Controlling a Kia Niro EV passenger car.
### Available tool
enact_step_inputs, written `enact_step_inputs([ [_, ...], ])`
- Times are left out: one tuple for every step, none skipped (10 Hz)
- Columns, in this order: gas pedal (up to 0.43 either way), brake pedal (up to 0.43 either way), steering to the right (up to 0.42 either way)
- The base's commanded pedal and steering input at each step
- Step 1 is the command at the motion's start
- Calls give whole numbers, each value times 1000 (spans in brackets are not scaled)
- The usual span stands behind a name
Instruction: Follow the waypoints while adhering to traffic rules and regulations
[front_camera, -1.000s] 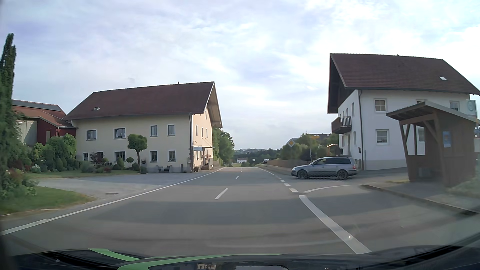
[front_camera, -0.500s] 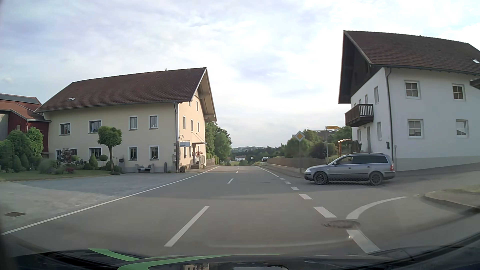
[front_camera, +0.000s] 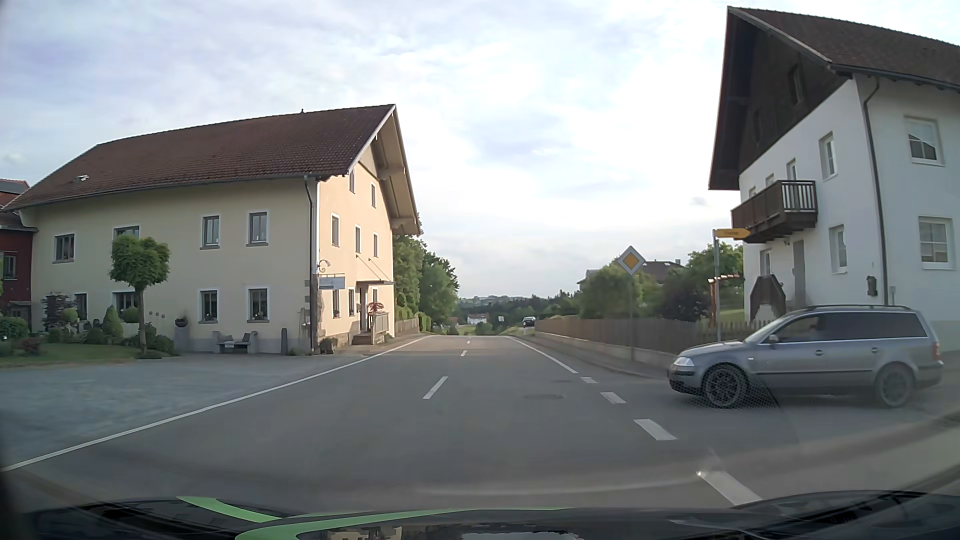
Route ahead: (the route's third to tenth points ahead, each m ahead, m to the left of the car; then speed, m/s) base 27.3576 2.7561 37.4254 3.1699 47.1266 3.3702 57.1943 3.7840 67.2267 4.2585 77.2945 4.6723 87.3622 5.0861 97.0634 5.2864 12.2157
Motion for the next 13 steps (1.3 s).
enact_step_inputs([
  [47, 0, 3],
  [47, 0, 3],
  [47, 0, 3],
  [47, 0, 2],
  [47, 0, 2],
  [47, 0, 2],
  [47, 0, 0],
  [59, 0, -5],
  [59, 0, -9],
  [59, 0, -11],
  [59, 0, -11],
  [59, 0, -12],
  [59, 0, -12],
])
